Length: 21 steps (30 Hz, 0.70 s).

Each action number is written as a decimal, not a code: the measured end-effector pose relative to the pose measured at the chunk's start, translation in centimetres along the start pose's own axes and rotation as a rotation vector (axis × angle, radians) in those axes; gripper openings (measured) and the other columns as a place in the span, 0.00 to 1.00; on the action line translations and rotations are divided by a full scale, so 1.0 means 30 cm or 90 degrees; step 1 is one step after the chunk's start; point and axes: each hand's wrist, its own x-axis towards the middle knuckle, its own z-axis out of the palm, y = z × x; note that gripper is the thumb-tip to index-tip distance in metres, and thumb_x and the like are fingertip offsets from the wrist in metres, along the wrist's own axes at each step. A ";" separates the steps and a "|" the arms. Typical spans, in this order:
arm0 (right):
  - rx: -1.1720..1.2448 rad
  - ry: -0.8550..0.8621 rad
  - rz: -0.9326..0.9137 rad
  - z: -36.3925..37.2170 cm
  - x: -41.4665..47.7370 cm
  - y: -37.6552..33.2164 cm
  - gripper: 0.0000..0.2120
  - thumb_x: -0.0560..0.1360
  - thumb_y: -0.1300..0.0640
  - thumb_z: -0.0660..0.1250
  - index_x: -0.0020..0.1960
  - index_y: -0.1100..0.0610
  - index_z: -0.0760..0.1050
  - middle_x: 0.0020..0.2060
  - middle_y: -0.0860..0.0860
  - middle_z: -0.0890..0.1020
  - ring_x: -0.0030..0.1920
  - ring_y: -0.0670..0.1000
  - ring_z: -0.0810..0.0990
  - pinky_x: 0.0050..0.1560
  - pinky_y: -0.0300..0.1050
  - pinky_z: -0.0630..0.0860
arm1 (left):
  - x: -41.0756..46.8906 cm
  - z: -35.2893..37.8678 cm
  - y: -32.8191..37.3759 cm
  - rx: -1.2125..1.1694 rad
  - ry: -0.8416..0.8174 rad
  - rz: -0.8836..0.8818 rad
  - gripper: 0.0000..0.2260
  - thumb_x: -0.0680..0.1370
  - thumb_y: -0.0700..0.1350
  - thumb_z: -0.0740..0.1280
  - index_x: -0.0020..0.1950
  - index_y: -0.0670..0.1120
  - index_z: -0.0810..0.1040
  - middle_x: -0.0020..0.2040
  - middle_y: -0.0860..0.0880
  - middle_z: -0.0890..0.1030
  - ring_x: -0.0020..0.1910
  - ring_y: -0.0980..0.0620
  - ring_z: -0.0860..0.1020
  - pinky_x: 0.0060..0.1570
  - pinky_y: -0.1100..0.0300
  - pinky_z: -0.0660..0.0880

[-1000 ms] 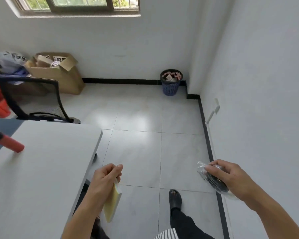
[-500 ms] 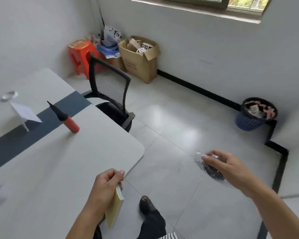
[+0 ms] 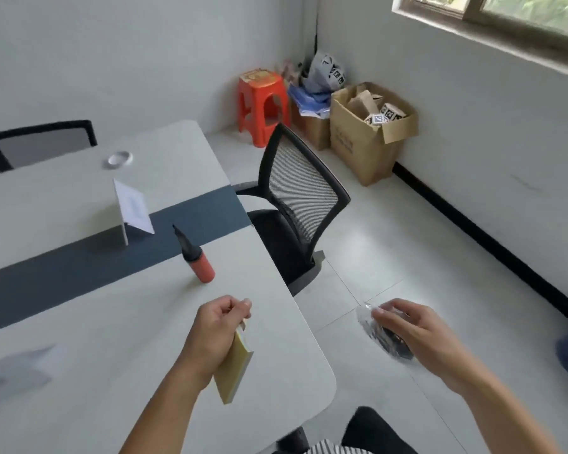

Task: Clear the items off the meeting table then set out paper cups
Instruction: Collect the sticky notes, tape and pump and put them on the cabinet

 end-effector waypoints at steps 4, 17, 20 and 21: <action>-0.075 -0.113 -0.012 0.031 0.236 -0.094 0.27 0.67 0.31 0.64 0.37 0.56 0.77 0.27 0.50 0.75 0.28 0.48 0.71 0.33 0.42 0.66 | 0.074 -0.083 -0.019 -0.061 0.129 -0.103 0.15 0.77 0.55 0.68 0.34 0.48 0.79 0.33 0.50 0.74 0.34 0.50 0.70 0.37 0.56 0.64; -0.383 -0.433 -0.322 0.591 0.892 -0.489 0.29 0.69 0.40 0.72 0.66 0.46 0.69 0.49 0.45 0.83 0.49 0.50 0.81 0.53 0.47 0.75 | -0.008 -0.101 -0.091 -0.474 0.438 -0.299 0.12 0.72 0.33 0.62 0.53 0.41 0.77 0.40 0.44 0.77 0.36 0.46 0.74 0.35 0.57 0.68; -0.512 -0.419 -0.400 0.764 0.926 -0.517 0.45 0.64 0.28 0.67 0.74 0.44 0.55 0.59 0.50 0.79 0.57 0.56 0.79 0.51 0.50 0.73 | -0.056 -0.057 -0.126 -0.550 0.502 -0.277 0.13 0.71 0.28 0.64 0.52 0.39 0.79 0.45 0.40 0.80 0.39 0.44 0.78 0.37 0.53 0.73; -0.553 -0.409 -0.411 0.813 0.933 -0.519 0.47 0.64 0.26 0.65 0.75 0.44 0.52 0.61 0.52 0.78 0.58 0.58 0.79 0.49 0.50 0.72 | -0.077 -0.044 -0.141 -0.568 0.518 -0.275 0.14 0.72 0.27 0.63 0.53 0.39 0.80 0.47 0.40 0.81 0.41 0.44 0.79 0.38 0.53 0.75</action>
